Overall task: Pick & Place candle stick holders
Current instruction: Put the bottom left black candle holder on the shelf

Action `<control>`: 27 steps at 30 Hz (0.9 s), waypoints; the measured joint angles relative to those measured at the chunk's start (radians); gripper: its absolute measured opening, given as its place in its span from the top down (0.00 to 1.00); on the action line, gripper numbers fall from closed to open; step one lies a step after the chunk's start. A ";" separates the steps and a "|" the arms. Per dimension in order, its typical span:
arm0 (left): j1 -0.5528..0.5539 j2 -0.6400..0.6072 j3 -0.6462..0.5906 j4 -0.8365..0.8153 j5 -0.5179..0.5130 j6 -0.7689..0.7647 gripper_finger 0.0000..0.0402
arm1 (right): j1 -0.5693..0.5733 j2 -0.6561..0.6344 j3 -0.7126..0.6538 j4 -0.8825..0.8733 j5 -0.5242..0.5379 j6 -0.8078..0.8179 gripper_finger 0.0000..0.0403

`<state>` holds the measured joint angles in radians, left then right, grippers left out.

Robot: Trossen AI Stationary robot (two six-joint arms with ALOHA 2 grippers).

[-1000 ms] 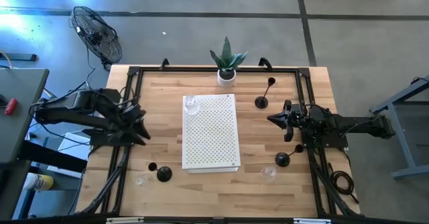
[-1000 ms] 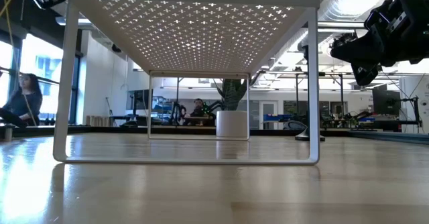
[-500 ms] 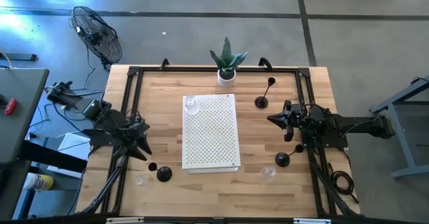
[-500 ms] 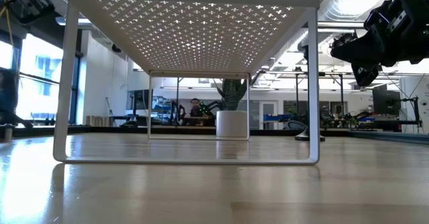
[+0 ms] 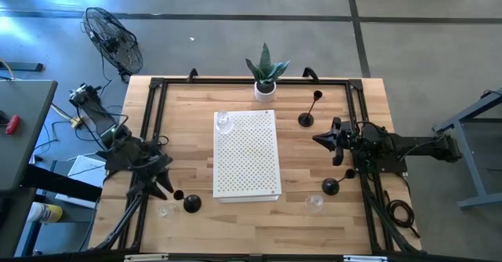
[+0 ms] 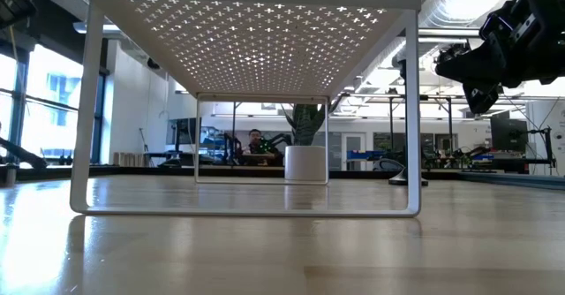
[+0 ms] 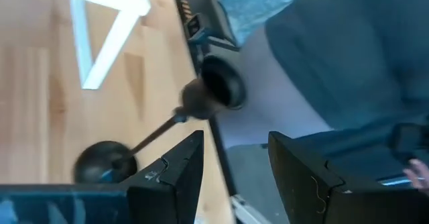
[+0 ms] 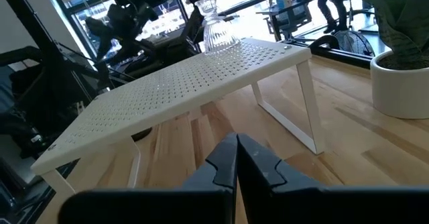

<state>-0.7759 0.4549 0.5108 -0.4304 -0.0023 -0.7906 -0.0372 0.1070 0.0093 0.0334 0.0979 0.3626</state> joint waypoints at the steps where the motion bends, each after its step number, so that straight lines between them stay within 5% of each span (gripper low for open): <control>1: -0.007 0.000 -0.006 0.000 -0.021 0.000 0.59 | 0.000 0.000 0.000 0.000 0.000 0.003 1.00; 20: -0.017 0.001 -0.142 0.033 -0.209 -0.126 0.59 | 0.000 0.000 0.000 0.000 -0.007 0.049 1.00; 27: -0.017 0.001 -0.145 0.107 -0.108 -0.131 0.59 | 0.000 0.000 0.000 0.000 -0.007 0.048 1.00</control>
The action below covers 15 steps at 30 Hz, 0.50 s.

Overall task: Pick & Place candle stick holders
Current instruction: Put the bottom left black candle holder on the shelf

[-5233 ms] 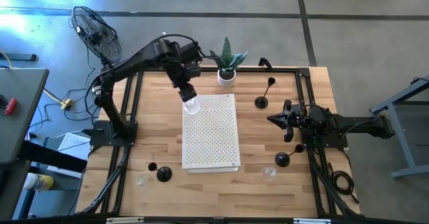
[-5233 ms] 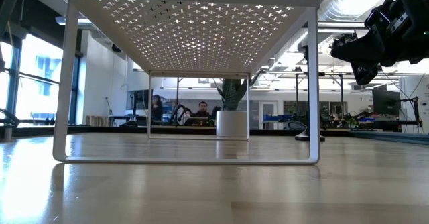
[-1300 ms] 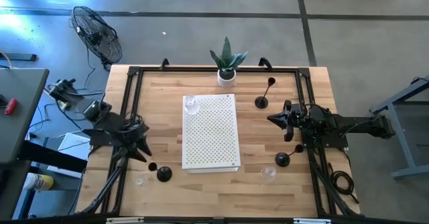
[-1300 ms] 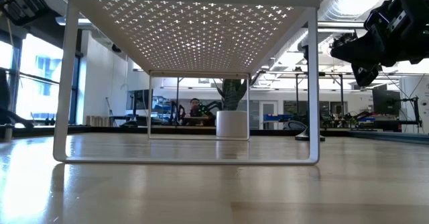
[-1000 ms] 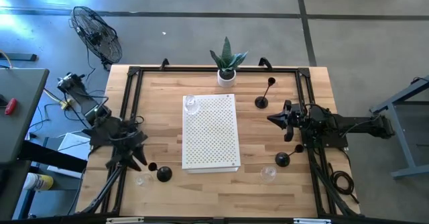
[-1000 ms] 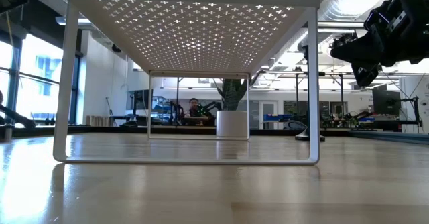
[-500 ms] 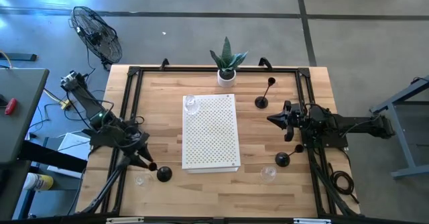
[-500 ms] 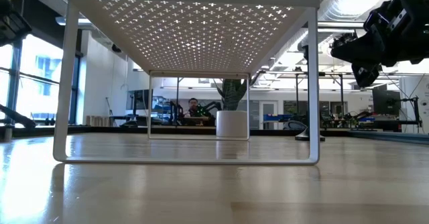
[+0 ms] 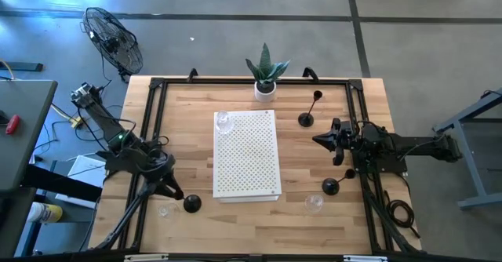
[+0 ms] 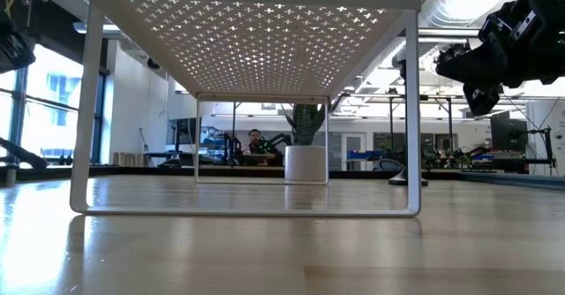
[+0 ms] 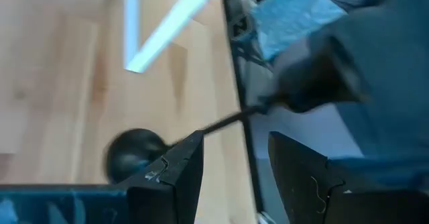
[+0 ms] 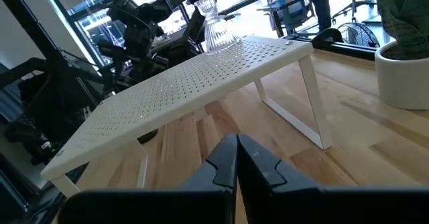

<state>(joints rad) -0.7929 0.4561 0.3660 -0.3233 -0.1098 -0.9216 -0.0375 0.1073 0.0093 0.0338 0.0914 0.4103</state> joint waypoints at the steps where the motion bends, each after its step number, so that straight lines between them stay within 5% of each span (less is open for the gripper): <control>1: 0.000 0.000 0.000 0.010 0.002 0.001 0.59 | 0.000 0.000 0.000 0.000 0.000 -0.004 1.00; 15: 0.000 0.138 0.000 0.079 -0.032 0.079 0.59 | 0.000 0.000 0.000 -0.002 -0.027 0.035 1.00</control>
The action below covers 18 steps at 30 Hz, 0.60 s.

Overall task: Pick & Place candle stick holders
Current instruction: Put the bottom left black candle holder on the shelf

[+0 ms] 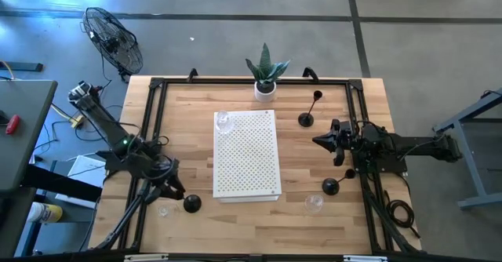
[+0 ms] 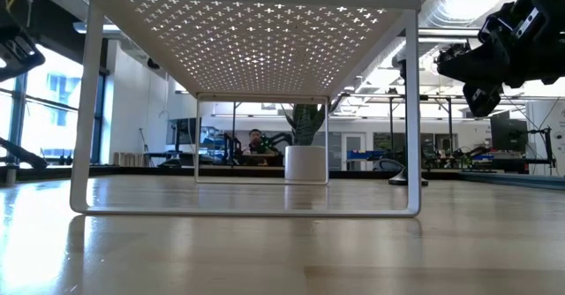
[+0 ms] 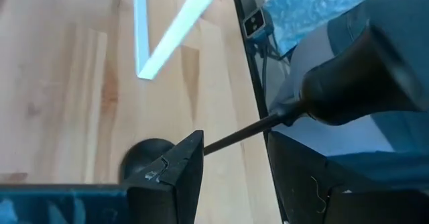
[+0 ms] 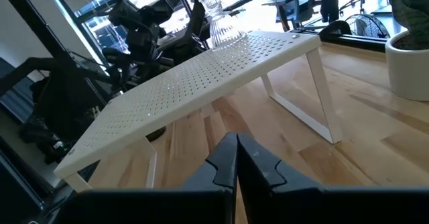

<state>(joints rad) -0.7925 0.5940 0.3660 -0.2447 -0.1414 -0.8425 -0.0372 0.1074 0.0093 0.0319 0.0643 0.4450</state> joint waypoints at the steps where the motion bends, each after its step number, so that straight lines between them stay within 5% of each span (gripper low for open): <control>1: 0.000 0.018 0.000 0.017 0.008 0.000 0.59 | 0.000 0.000 0.000 0.000 0.000 0.000 1.00; 8: 0.000 0.132 0.000 0.135 0.054 0.001 0.59 | 0.000 0.000 0.000 0.000 0.000 0.000 1.00; 18: 0.000 0.241 0.000 0.229 -0.023 0.003 0.59 | 0.000 0.000 0.000 0.001 -0.001 0.049 1.00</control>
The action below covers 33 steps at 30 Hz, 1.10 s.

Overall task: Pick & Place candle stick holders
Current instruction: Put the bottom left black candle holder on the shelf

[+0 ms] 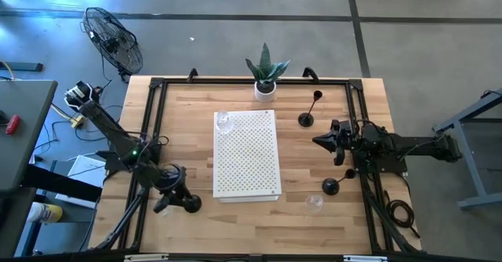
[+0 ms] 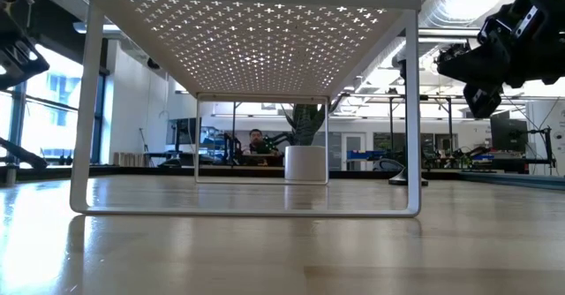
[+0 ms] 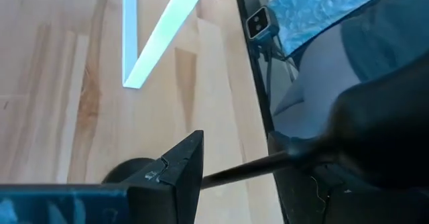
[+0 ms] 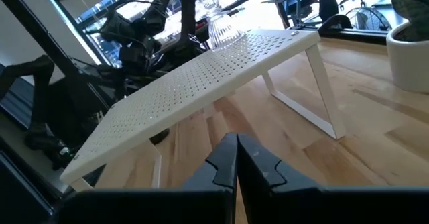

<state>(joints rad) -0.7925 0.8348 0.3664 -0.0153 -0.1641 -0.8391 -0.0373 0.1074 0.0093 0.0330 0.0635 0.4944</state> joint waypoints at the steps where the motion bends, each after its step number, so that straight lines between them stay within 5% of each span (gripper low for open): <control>1: 0.000 0.007 0.000 0.004 -0.006 -0.001 0.59 | 0.000 0.000 0.000 0.000 -0.001 0.003 1.00; 8: 0.000 0.034 0.000 0.015 -0.062 -0.119 0.65 | 0.000 0.000 0.000 0.000 -0.011 0.004 1.00; 16: 0.000 0.034 0.000 0.018 -0.061 -0.176 0.97 | 0.000 0.000 0.000 0.000 -0.006 -0.001 1.00; 24: 0.001 0.030 0.052 -0.021 -0.051 -0.193 0.98 | 0.000 0.000 0.000 0.002 -0.004 -0.004 1.00; 28: 0.001 0.016 0.158 -0.157 -0.098 -0.119 0.98 | 0.000 0.000 0.000 0.042 -0.010 -0.004 1.00; 33: 0.001 0.011 0.406 -0.552 -0.155 -0.098 0.99 | 0.000 0.000 0.000 0.173 -0.091 -0.005 1.00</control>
<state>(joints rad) -0.7914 0.8453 0.7724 -0.5673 -0.3195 -0.9371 -0.0372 0.1074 0.0093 0.2059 -0.0273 0.4896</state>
